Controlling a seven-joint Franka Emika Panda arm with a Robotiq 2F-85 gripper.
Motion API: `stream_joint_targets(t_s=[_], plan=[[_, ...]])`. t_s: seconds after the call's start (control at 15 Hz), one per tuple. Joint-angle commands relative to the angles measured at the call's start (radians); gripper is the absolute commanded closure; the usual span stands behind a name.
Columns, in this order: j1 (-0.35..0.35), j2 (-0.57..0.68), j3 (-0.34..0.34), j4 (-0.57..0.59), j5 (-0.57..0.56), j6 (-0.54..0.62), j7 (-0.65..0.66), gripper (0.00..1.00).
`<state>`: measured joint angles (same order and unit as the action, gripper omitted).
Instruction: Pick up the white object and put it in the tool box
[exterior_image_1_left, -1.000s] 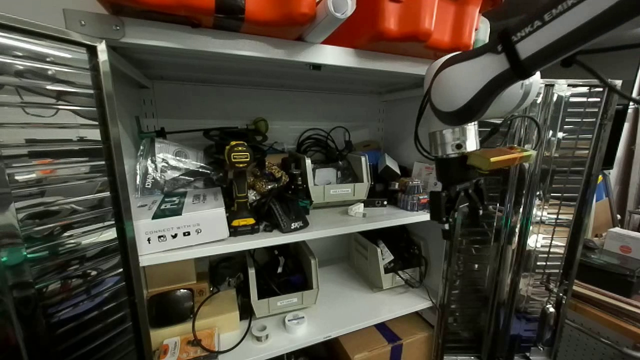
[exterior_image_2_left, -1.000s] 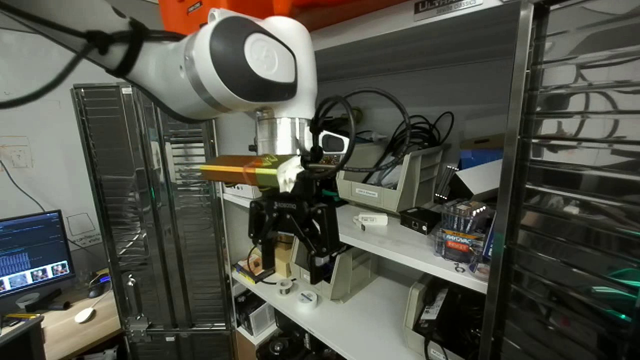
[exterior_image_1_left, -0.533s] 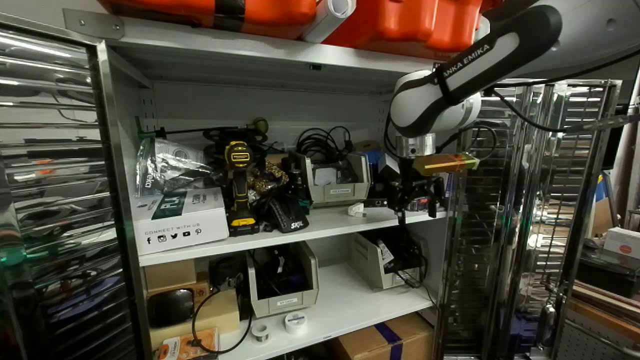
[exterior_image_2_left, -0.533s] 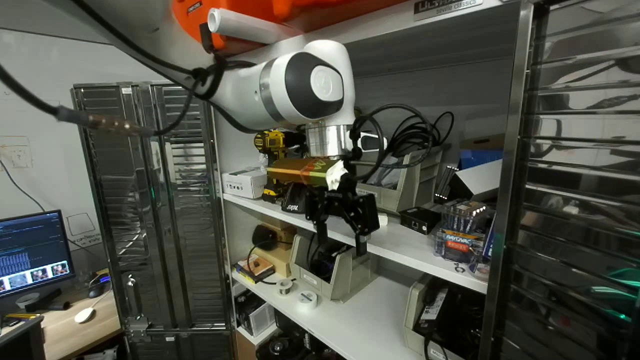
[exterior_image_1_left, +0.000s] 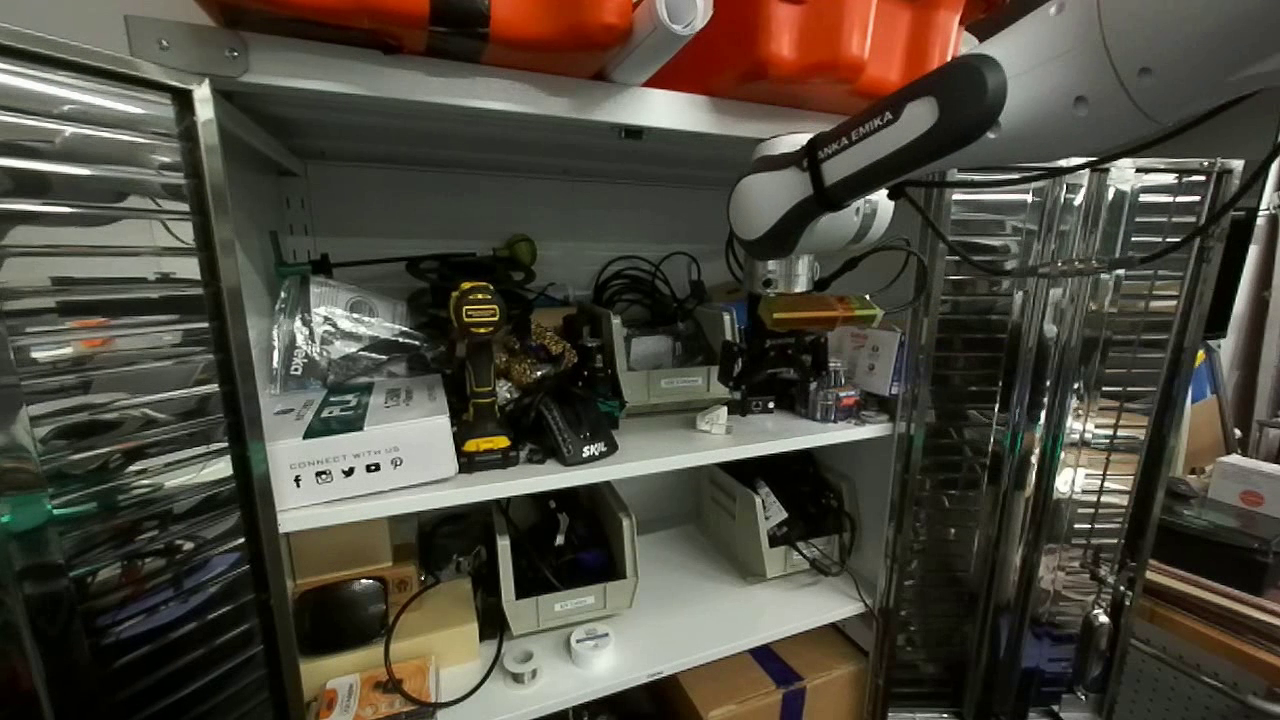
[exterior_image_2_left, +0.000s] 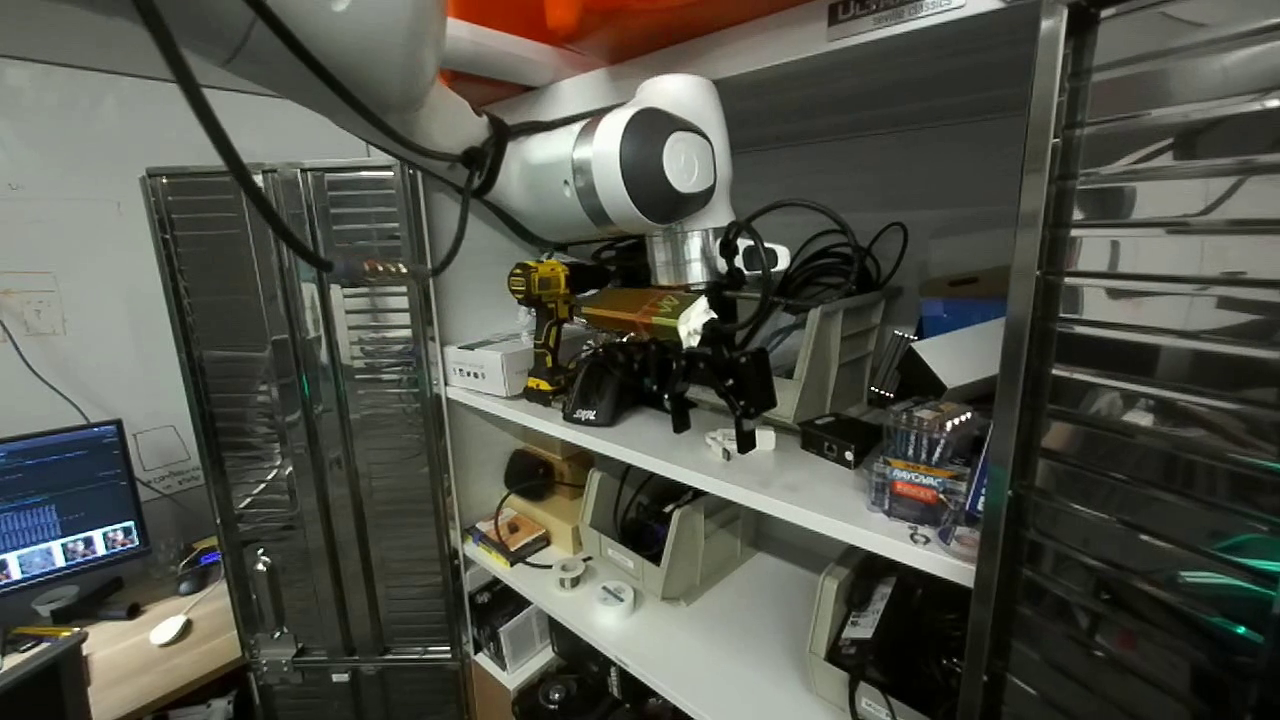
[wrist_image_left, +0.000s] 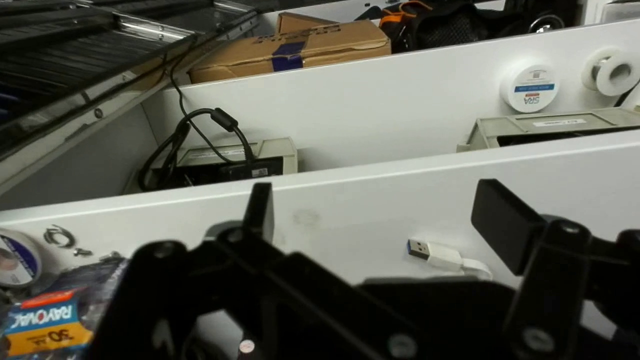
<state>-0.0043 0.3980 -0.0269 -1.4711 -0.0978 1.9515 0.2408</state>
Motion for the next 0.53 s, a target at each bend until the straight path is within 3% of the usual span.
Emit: stream_joint_targets(t_s=[0.0,0.47], plan=[[0.010,0.013,-0.011,0.014,0.005,-0.004,-0.003,0.00],[0.010,0.017,-0.013,0.008,0.005,-0.004,-0.003,0.00]])
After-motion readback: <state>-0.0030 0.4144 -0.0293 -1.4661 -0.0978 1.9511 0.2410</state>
